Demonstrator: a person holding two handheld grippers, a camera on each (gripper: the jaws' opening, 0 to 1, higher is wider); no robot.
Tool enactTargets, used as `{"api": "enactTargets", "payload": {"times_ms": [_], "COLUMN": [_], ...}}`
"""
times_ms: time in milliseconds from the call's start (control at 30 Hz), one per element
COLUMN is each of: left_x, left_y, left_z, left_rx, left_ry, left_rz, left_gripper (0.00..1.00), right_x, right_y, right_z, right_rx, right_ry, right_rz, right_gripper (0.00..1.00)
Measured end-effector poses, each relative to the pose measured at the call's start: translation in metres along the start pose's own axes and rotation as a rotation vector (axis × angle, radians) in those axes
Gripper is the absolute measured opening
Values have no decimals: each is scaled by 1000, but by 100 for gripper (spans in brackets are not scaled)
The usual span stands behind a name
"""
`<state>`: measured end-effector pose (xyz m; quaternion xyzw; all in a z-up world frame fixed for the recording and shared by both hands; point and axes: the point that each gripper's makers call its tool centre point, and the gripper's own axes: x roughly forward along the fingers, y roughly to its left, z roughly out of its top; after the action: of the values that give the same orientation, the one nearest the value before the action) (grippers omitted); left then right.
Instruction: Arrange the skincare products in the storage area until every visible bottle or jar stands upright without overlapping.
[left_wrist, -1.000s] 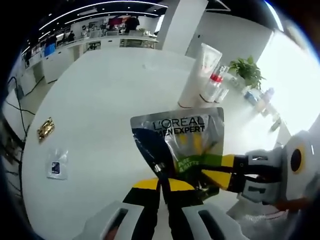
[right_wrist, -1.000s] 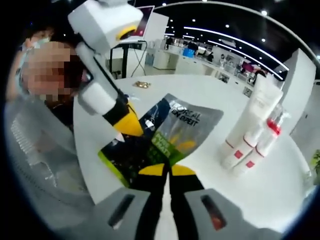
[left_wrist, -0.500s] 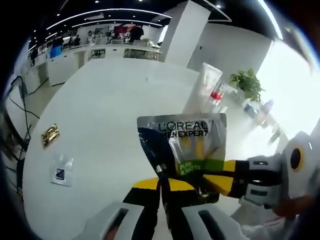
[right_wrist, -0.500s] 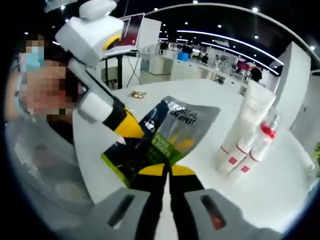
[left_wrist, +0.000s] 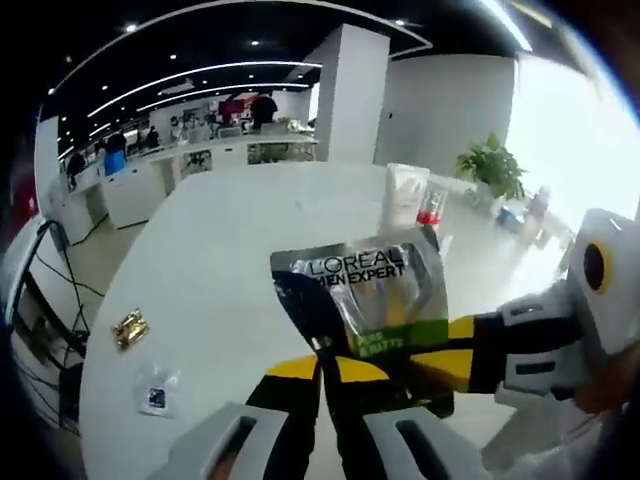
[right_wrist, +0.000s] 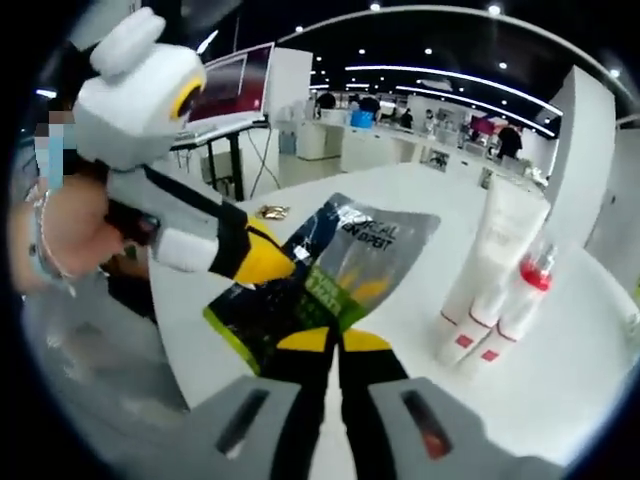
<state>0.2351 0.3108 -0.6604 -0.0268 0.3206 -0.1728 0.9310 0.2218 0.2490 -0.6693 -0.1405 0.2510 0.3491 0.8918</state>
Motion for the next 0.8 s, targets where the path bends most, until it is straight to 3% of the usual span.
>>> {"api": "enactTargets", "payload": {"times_ms": [200, 500, 800], "left_x": [-4, 5, 19], "left_y": [6, 12, 13], "left_z": [35, 57, 73], "left_rx": [-143, -194, -199], "left_ry": [-65, -128, -140], "left_rz": [-40, -27, -43], "left_gripper": [4, 4, 4], "right_x": [3, 10, 15], "right_y": [-11, -29, -51], "right_z": [22, 46, 62], "right_rx": [61, 62, 96], "right_ry": [-52, -95, -106], "right_rz": [8, -16, -14], "right_gripper": [3, 3, 3]}}
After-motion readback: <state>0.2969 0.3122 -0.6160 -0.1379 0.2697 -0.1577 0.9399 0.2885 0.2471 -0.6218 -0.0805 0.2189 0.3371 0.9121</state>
